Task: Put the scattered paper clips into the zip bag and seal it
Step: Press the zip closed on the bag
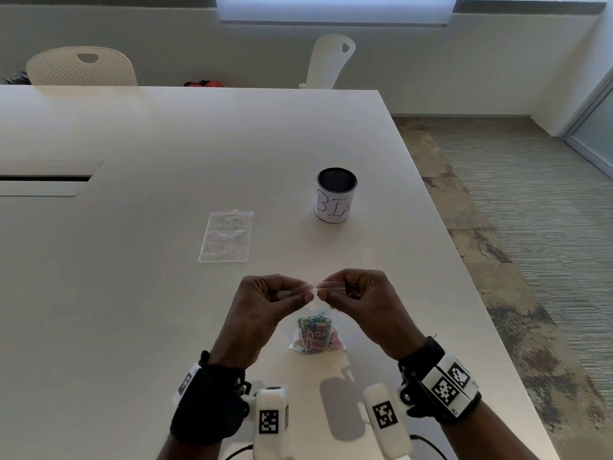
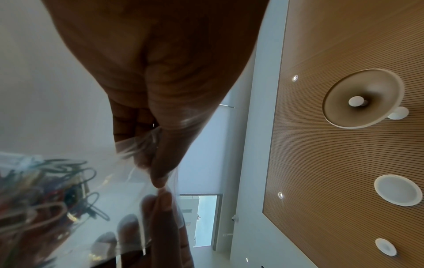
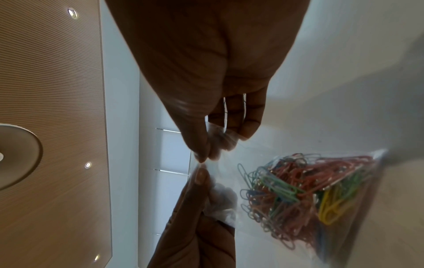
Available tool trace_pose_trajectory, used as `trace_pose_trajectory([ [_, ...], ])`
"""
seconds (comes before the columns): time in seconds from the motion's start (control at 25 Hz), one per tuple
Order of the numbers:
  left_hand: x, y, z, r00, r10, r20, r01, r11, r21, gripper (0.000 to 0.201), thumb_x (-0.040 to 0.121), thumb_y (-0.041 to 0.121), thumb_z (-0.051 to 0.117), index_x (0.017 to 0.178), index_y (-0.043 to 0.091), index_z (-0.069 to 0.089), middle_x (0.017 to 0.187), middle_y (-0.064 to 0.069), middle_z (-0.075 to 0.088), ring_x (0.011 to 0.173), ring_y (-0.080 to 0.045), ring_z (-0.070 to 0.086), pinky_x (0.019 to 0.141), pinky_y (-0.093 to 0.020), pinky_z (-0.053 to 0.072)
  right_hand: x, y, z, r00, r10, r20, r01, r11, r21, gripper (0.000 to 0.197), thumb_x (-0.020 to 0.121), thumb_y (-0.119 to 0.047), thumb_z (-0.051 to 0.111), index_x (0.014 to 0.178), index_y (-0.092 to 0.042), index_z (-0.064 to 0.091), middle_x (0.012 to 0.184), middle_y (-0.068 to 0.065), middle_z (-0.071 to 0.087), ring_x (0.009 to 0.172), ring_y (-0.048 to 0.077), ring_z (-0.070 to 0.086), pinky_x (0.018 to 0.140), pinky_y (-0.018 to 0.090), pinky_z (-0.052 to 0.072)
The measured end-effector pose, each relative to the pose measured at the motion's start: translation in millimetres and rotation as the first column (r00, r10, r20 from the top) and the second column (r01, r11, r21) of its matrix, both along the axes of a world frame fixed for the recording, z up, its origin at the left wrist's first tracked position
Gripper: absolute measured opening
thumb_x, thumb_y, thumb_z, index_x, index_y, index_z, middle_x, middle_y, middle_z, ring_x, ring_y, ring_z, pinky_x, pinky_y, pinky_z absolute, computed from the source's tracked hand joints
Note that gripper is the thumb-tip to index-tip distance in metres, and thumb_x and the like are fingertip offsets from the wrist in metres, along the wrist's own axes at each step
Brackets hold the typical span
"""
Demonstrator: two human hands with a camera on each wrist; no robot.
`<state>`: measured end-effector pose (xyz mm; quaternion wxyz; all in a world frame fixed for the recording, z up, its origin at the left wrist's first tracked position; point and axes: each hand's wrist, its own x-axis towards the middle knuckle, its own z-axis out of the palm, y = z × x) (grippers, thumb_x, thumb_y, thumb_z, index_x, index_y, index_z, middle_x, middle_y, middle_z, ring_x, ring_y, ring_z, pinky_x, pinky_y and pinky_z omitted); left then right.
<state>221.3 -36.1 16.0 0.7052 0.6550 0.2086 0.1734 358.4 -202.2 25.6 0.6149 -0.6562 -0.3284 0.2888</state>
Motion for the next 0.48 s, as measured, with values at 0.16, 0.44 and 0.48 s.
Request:
trace_pose_trajectory([
  [0.16,1.3,-1.2,-1.7,1.000,0.028,0.000,-0.028,0.999,0.021,0.017,0.084,0.007,0.084,0.101,0.004,0.082,0.095,-0.013,0.084,0.093,-0.029,0.081,0.089,-0.036,0.062,-1.8,2.9,-3.3,0.999,-0.036,0.032,0.036,0.999,0.001,0.010,0.089,-0.011,0.080,0.098,-0.007,0.079,0.090,0.004,0.082,0.083,0.011,0.076,0.076,0.021,0.057],
  [0.44,-0.9,-1.8,-0.4,1.000,0.012,0.016,-0.013,1.000,0.021,0.018,0.085,0.007,0.083,0.103,0.006,0.083,0.097,-0.010,0.084,0.095,-0.025,0.081,0.087,-0.030,0.062,0.0,1.1,-5.0,0.995,-0.020,0.098,0.021,1.000,-0.004,0.013,0.090,-0.013,0.080,0.101,-0.007,0.080,0.093,0.004,0.083,0.089,0.017,0.079,0.082,0.028,0.062],
  [0.48,-1.0,-1.9,0.1,1.000,0.009,0.015,-0.009,1.000,0.027,0.017,0.085,0.007,0.083,0.102,0.007,0.083,0.097,-0.009,0.084,0.095,-0.025,0.081,0.087,-0.029,0.062,0.7,1.0,-5.4,0.993,-0.020,0.119,0.022,1.000,-0.007,0.013,0.089,-0.014,0.080,0.101,-0.007,0.080,0.093,0.004,0.083,0.089,0.019,0.079,0.083,0.031,0.063],
])
